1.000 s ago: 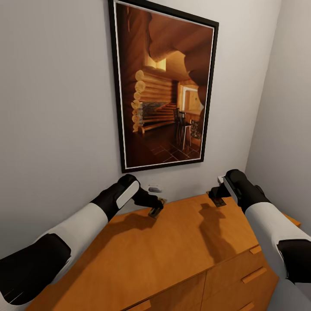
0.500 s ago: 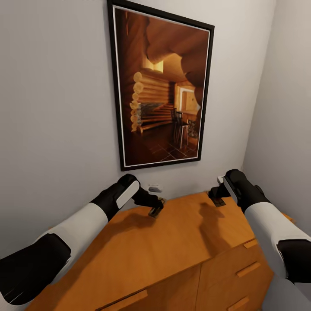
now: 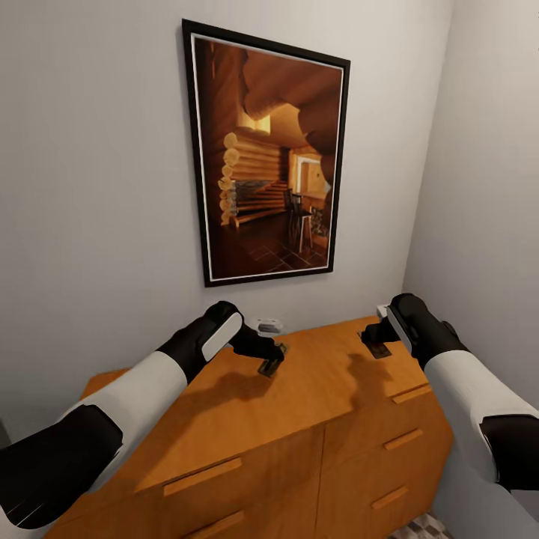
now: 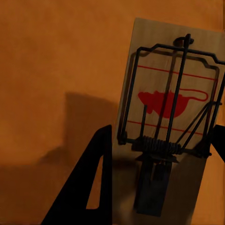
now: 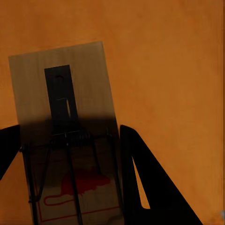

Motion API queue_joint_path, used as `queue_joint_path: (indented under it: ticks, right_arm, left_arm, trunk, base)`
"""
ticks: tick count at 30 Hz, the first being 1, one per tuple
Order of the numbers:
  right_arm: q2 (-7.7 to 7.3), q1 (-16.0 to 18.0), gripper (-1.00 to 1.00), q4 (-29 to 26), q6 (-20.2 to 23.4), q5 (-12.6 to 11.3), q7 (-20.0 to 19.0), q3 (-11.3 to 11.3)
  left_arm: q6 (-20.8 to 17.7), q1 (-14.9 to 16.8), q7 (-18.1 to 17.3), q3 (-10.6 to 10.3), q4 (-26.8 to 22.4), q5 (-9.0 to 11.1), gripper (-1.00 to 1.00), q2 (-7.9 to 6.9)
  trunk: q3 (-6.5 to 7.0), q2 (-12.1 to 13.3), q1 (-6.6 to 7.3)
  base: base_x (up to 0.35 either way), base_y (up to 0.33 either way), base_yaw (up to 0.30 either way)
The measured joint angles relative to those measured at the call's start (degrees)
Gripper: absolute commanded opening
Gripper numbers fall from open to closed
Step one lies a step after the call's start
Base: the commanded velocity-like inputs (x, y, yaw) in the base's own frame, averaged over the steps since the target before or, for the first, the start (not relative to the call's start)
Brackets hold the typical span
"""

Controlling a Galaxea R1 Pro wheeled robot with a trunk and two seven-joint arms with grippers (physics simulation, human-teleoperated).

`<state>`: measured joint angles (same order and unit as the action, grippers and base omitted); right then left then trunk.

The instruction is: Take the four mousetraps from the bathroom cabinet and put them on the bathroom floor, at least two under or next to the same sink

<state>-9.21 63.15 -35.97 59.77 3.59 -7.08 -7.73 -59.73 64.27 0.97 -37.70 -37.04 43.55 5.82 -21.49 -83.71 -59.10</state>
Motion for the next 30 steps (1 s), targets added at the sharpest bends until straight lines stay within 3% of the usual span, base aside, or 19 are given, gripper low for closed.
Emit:
queue_joint_path:
  ticks: [8,21,30]
  right_arm:
    - [0.05,0.0,-1.00,0.0,0.0,-0.1,0.0,0.0]
    - [0.22,0.0,-1.00,0.0,0.0,-0.1,0.1,0.0]
    - [0.40,0.0,-1.00,0.1,0.0,-0.4,-0.2,0.0]
  left_arm:
    - [0.0,0.0,0.0,0.2,0.2,0.0,-1.00,0.03]
    - [0.0,0.0,0.0,0.1,-0.1,0.0,-1.00,0.01]
    - [0.0,0.0,0.0,0.2,-0.1,0.0,-1.00,0.00]
  trunk:
    - [0.00,0.0,-0.01]
    - [0.00,0.0,-0.02]
    - [0.00,0.0,0.00]
  base:
    - [-0.042,-0.002,0.000]
    - [-0.281,0.000,0.000]
    - [-0.022,0.000,0.014]
